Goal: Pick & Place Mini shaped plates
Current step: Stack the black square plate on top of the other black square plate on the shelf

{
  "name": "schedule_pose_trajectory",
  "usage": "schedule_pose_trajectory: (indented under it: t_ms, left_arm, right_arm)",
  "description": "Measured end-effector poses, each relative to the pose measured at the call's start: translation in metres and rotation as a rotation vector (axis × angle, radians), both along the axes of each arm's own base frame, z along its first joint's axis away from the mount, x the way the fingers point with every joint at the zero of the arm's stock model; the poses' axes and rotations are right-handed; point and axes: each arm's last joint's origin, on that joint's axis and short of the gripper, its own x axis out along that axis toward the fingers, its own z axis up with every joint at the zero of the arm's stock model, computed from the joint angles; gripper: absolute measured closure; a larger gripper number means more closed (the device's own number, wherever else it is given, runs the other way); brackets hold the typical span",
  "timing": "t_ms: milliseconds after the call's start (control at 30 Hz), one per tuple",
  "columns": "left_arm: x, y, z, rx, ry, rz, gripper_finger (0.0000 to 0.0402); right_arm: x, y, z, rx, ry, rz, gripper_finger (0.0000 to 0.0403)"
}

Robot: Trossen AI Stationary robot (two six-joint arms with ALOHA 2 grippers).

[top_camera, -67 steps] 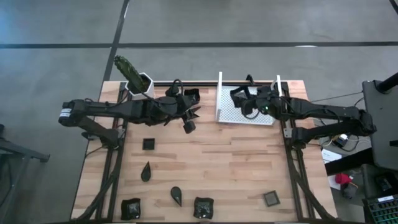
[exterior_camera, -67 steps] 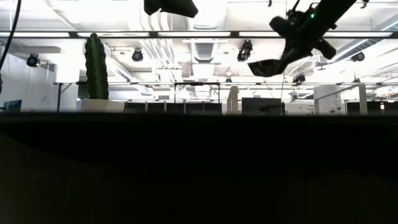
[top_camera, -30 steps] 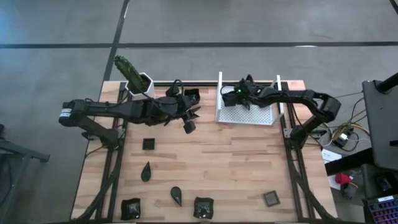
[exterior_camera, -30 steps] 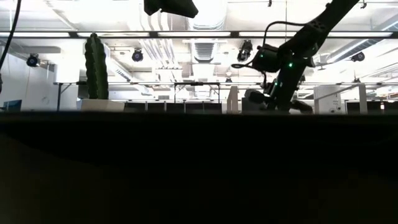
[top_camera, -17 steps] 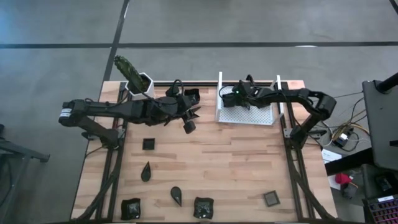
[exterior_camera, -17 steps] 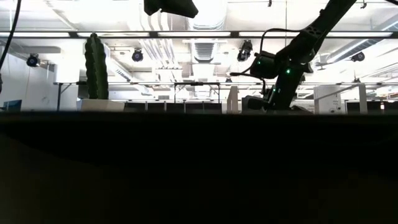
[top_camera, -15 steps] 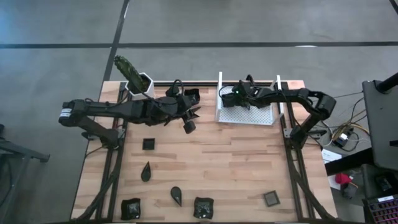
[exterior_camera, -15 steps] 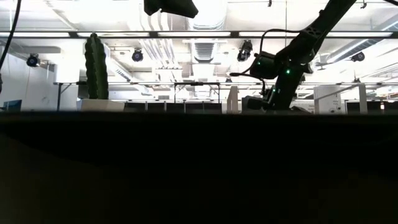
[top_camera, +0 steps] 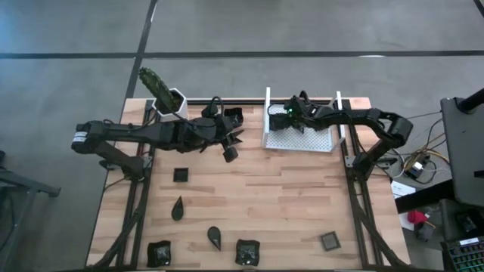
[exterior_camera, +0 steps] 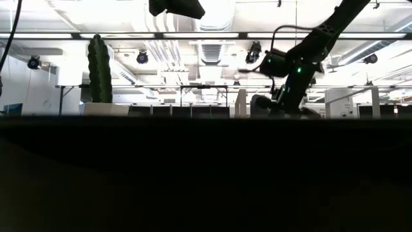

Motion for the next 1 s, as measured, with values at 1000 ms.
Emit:
schedule_pose_trajectory:
  t_ms: [1000]
  left_arm:
    - [-0.059, -0.017, -0.05, -0.514, 0.482, 0.344, 0.0321]
  right_arm:
    - [-0.023, 0.106, 0.122, -0.286, -0.315, 0.539, 0.0394]
